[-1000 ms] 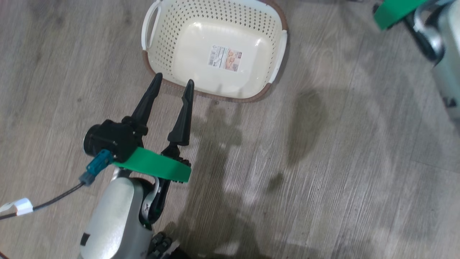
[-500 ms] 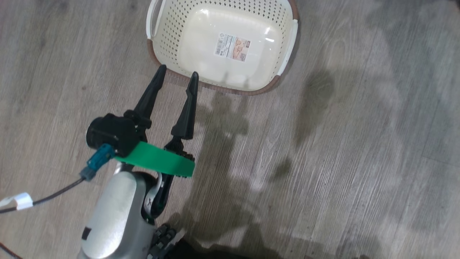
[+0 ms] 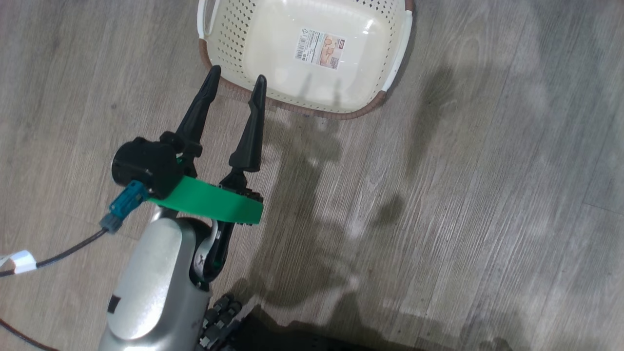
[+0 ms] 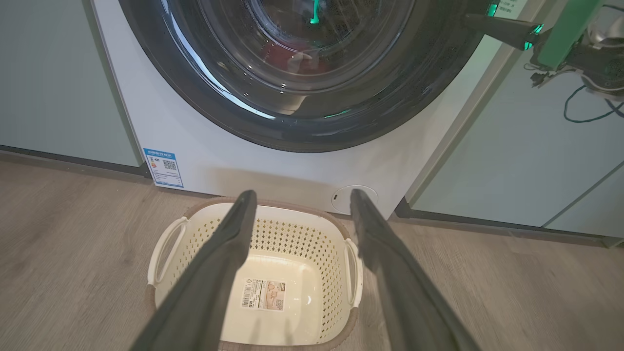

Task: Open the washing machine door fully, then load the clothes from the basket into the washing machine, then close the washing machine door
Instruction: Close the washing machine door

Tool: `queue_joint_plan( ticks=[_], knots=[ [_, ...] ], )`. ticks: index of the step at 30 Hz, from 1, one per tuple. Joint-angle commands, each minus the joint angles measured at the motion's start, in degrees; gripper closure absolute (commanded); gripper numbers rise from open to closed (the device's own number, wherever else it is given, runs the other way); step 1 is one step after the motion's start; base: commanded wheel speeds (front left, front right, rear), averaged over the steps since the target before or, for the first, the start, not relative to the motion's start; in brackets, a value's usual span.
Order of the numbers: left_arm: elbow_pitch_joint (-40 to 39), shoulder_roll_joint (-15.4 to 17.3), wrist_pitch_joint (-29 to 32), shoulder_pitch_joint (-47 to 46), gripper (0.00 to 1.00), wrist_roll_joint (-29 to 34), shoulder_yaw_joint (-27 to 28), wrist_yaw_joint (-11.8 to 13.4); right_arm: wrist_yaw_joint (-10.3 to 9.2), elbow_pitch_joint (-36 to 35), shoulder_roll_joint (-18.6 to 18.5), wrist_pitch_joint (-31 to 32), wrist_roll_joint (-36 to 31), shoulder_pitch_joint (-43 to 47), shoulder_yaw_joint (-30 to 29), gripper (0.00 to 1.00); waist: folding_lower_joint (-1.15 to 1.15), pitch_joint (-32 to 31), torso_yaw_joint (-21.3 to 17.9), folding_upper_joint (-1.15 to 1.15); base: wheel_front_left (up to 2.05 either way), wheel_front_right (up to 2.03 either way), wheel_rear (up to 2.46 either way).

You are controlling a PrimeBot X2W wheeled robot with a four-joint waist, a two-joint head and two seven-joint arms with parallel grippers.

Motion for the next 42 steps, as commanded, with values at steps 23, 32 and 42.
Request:
queue_joint_plan(
  ticks=[23, 32, 42],
  knots=[
    [1.4, 0.8, -0.5, 5.5, 0.0, 2.0, 4.4, -1.0, -0.6, -6.0, -0.8, -4.2, 4.9, 16.2, -1.3, 1.0, 0.0, -16.2, -5.9, 0.0, 0.0, 0.0, 0.0],
    [2.3, 0.8, -0.5, 10.4, 0.0, 2.1, 8.2, -1.4, -0.6, -20.7, 0.8, -4.3, 3.7, 35.1, -9.2, 1.0, 0.0, -24.9, -11.0, 0.0, 0.0, 0.0, 0.0],
    [1.9, 0.8, -0.5, 13.4, 0.0, -1.1, 12.2, -1.2, -0.6, -36.0, 7.7, -4.3, -0.1, 54.5, -19.7, 1.0, 0.0, -29.9, -14.5, 0.0, 0.0, 0.0, 0.0]
  ],
)
